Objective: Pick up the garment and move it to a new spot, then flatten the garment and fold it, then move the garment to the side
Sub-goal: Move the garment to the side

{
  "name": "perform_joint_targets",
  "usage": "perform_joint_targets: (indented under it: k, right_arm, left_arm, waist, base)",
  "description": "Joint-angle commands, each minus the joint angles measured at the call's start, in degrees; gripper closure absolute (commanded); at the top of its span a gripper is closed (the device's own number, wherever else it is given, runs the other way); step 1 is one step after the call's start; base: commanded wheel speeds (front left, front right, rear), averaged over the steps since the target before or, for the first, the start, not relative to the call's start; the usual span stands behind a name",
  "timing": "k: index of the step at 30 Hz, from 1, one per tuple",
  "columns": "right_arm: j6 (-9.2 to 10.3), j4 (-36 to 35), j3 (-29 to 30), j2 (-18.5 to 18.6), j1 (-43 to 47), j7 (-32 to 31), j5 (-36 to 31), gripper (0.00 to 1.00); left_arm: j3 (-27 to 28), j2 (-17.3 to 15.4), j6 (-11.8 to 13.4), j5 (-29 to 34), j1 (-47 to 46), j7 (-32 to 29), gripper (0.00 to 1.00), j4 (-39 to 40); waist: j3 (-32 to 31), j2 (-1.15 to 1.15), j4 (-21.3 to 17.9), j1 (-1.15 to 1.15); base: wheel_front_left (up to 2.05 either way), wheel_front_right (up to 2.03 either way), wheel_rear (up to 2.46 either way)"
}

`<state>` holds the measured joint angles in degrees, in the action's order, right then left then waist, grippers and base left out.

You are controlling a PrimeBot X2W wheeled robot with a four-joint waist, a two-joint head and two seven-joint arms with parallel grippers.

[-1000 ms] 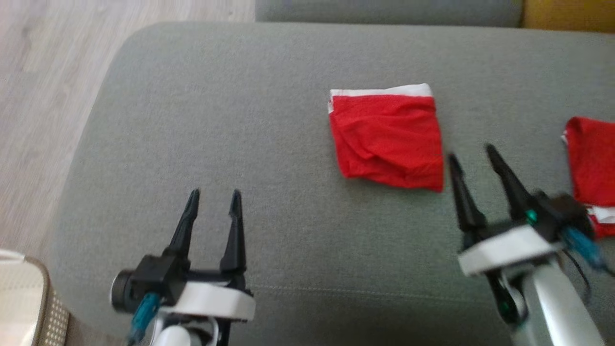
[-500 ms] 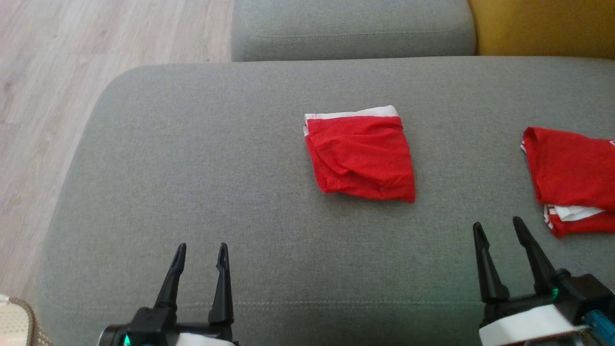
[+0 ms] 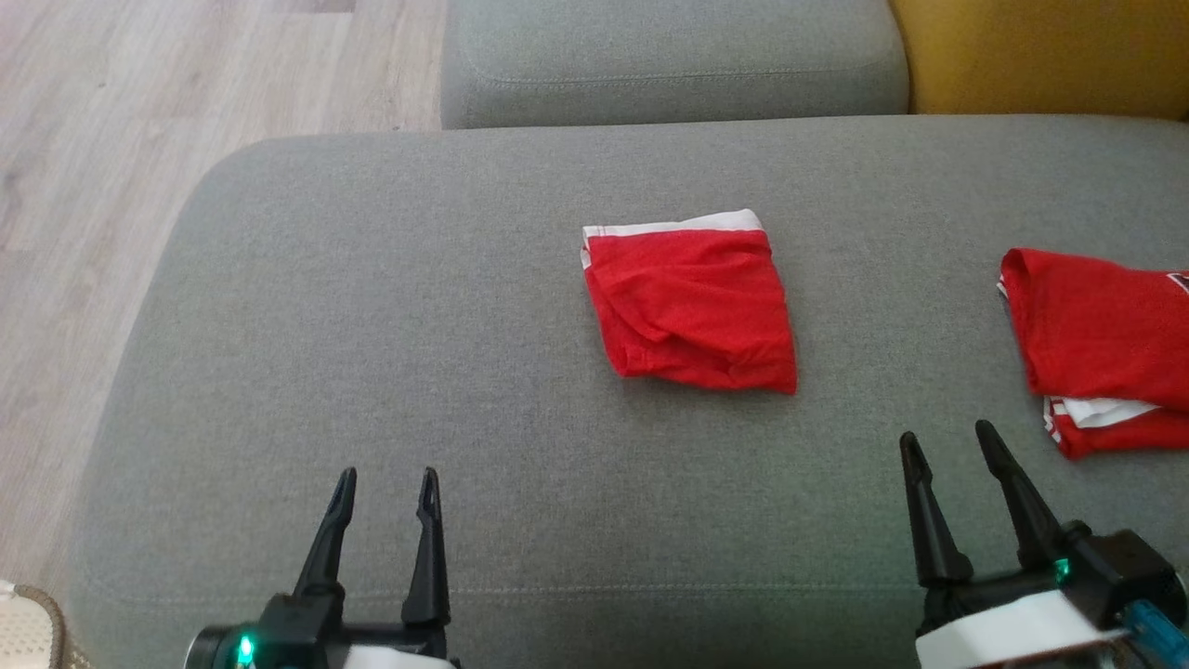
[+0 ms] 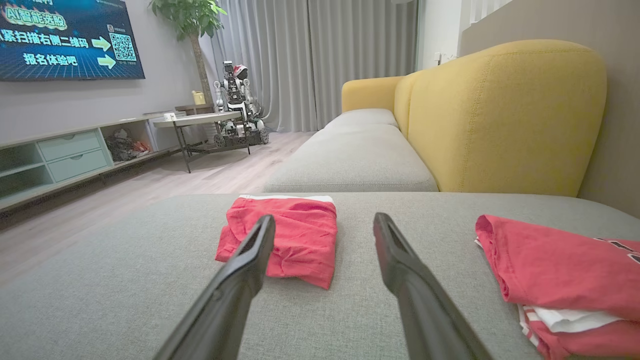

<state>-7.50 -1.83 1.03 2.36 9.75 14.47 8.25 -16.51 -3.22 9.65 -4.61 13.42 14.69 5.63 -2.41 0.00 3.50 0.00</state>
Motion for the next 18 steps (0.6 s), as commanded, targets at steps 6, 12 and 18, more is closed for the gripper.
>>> perform_joint_targets:
  k: [6,12,18]
  right_arm:
    - [0.01,-1.8,-0.9,0.5,-1.6,0.5,0.9,0.0]
    - [0.01,-1.8,-0.8,0.5,-1.6,0.5,0.8,0.0]
    - [0.01,-1.7,-1.3,0.5,-1.2,0.5,0.9,0.0]
  left_arm:
    - [1.8,0.3,-0.1,1.2,-1.7,0.3,0.0,1.5]
    - [2.3,0.3,-0.3,1.4,-1.5,0.3,0.0,1.5]
    - [2.3,0.3,-0.6,1.7,-1.0,0.3,0.0,1.4]
  waist:
    - [-0.1,0.0,0.1,0.0]
    - [0.0,0.0,0.1,0.0]
    - [-0.2,0.0,0.4,0.0]
  base:
    - [0.0,0.0,0.0]
    - [0.0,0.0,0.0]
    - [0.0,0.0,0.0]
